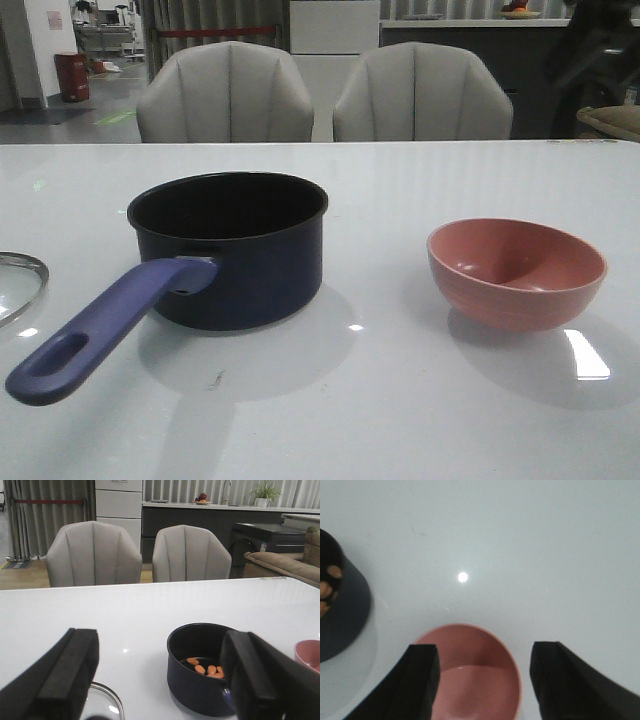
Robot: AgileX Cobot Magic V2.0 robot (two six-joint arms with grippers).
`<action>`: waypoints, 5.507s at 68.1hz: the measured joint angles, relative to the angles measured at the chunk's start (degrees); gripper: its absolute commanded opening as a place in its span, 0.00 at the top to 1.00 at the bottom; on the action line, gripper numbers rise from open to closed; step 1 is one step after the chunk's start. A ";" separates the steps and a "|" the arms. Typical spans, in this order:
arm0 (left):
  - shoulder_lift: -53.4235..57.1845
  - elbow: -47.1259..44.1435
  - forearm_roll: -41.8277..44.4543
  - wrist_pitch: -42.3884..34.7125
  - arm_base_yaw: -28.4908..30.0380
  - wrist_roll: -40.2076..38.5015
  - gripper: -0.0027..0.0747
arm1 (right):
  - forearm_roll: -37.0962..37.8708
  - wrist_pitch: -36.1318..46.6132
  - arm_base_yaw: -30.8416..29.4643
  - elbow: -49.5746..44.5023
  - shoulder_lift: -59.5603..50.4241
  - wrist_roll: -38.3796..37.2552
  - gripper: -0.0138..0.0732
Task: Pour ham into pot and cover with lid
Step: 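Release the bowl, withdraw the right gripper, and reach left gripper to lid, then grasp the lid knob with the left gripper and lift it over the pot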
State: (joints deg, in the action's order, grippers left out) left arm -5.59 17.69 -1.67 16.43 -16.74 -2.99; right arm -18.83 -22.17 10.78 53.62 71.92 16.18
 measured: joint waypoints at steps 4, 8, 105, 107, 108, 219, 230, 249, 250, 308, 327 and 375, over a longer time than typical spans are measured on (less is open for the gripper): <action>0.00 0.00 0.00 0.00 0.00 0.00 0.28 | 0.00 2.31 1.92 -3.25 -4.95 -0.06 0.26; 0.00 0.00 0.00 0.00 0.00 0.00 0.28 | -0.11 4.03 3.58 -6.20 -9.71 0.08 0.26; -3.67 2.04 -0.10 3.70 0.00 0.00 0.13 | -0.72 11.16 7.97 -47.03 -67.21 0.17 0.66; -4.73 2.88 -0.10 3.68 0.00 0.00 0.09 | -0.72 11.16 7.97 -47.03 -67.21 0.17 0.66; -5.02 3.10 -0.10 3.68 0.00 0.00 0.09 | -0.72 11.16 7.97 -47.03 -67.21 0.17 0.66; -93.26 52.90 -0.15 34.72 20.44 0.78 0.07 | -0.80 11.16 7.97 -47.03 -67.21 0.17 0.66; -96.73 54.86 -0.15 35.37 20.44 0.90 0.07 | -0.80 11.16 7.97 -47.03 -67.21 0.17 0.66; -101.02 56.82 -1.88 35.60 20.44 1.02 0.07 | -0.80 11.16 7.97 -47.03 -67.21 0.17 0.66; -101.17 56.82 -2.00 35.60 20.44 1.02 0.07 | -0.80 11.16 7.97 -47.03 -67.21 0.17 0.66; -102.20 57.60 -2.43 35.88 20.44 1.02 0.58 | -0.80 11.16 7.97 -47.03 -67.21 0.17 0.66; -100.08 63.19 -2.43 37.83 20.33 1.51 0.58 | -0.80 11.16 7.97 -47.03 -67.21 0.17 0.66; -99.68 81.77 -2.71 47.84 -5.44 2.47 0.63 | -0.80 11.16 7.97 -47.03 -67.21 0.17 0.66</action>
State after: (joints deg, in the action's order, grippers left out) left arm -105.27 99.46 -4.37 64.26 -22.17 -0.52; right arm -19.63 -11.01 18.75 6.59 4.71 16.35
